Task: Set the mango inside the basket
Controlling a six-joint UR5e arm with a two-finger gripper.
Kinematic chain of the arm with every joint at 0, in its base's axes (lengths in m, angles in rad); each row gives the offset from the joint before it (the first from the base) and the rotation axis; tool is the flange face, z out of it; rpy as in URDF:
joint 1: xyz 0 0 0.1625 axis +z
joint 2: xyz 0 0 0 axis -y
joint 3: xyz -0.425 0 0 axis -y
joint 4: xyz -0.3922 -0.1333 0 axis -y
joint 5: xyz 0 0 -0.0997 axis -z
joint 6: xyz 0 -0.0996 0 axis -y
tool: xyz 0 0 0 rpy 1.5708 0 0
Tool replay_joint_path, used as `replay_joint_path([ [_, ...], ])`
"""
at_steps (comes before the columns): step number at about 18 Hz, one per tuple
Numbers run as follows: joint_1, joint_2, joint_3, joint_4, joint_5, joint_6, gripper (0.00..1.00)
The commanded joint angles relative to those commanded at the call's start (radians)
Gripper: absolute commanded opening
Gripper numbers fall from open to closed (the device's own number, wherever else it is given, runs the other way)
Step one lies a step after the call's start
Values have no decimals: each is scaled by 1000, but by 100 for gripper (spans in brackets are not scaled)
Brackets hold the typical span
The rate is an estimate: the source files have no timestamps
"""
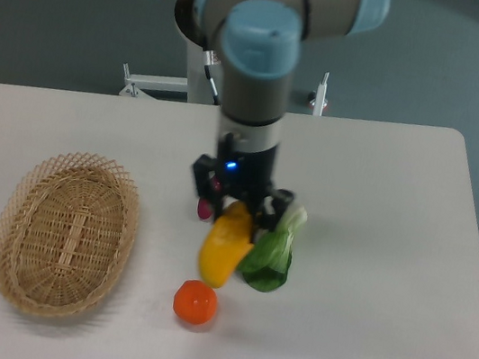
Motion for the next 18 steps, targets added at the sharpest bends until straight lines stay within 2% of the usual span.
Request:
replay_joint_path([
  [3,-84,-21,-12,11,2,-42,52],
  [5,-132,-57,-16,14,5,-66,52],
  [9,-249,-127,-25,35,129,-147,52],
  [11,-269,-132,-39,80,133,-175,52],
  [12,-282,-161,-46,103,140,-187,52],
  [18,-309,-207,-72,120,144,-189,52],
])
